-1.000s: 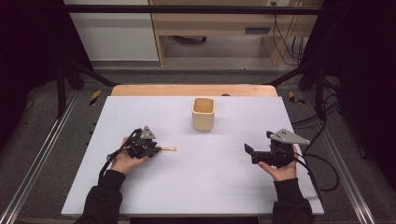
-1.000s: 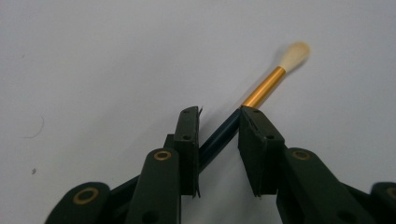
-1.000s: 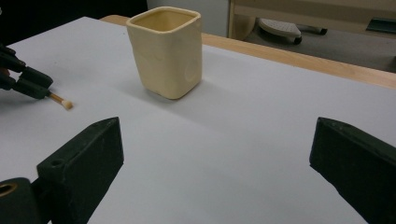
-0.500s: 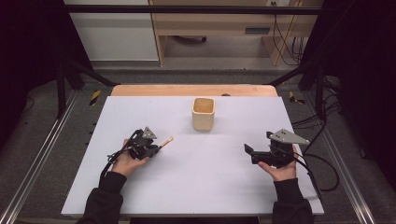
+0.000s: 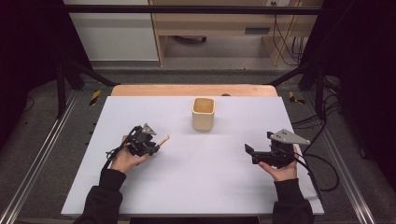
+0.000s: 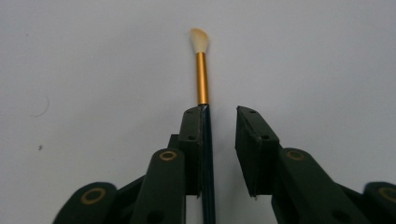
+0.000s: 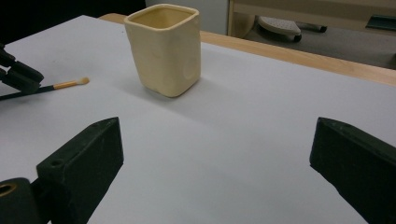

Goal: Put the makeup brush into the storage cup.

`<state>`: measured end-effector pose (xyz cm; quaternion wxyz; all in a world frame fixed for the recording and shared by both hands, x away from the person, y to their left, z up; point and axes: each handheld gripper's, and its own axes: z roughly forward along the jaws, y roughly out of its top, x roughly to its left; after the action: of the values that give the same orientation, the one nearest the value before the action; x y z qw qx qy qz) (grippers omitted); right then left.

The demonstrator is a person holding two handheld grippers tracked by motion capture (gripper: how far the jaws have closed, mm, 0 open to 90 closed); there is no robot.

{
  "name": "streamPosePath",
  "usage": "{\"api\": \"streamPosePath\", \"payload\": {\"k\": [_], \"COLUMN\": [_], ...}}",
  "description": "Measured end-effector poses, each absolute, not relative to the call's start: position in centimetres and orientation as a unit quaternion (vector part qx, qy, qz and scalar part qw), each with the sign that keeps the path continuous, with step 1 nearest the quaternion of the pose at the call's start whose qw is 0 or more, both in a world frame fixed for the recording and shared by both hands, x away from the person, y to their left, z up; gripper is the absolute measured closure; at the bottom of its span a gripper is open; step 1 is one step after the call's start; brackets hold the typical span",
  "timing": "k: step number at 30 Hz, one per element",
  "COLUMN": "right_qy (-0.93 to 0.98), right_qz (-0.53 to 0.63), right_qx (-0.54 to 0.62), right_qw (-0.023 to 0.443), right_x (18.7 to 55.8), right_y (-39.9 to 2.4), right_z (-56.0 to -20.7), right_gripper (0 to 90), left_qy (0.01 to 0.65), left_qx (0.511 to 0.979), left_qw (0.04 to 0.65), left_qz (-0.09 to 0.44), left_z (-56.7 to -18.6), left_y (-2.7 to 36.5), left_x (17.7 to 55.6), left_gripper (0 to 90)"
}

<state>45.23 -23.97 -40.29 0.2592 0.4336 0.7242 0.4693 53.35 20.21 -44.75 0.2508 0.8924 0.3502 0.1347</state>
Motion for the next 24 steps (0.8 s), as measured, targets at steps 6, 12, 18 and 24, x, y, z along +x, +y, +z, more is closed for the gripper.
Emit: {"api": "streamPosePath", "payload": {"k": [6,12,18,24], "right_qy": [0.726,0.724,0.725,0.725], "right_qz": [0.469,0.473,0.471,0.471], "right_qx": [0.432,0.432,0.433,0.434], "right_qw": [0.257,0.256,0.256,0.253], "right_x": [45.2,45.2,45.2,45.2], "right_y": [-24.0,-24.1,-24.1,-24.0], "right_z": [-40.3,-40.2,-40.2,-40.2], "right_gripper": [3.0,3.0,3.0,3.1], "left_qy": [0.362,0.356,0.352,0.350], "left_qx": [0.895,0.904,0.909,0.912], "left_qw": [0.226,0.199,0.192,0.185], "left_qz": [0.129,0.125,0.119,0.109], "left_z": [-44.7,-44.7,-45.1,-45.0], "left_y": [20.2,20.1,19.8,19.6], "left_x": [54.3,54.6,54.7,54.8], "left_gripper": [62.8,65.1,71.2,77.8]}}
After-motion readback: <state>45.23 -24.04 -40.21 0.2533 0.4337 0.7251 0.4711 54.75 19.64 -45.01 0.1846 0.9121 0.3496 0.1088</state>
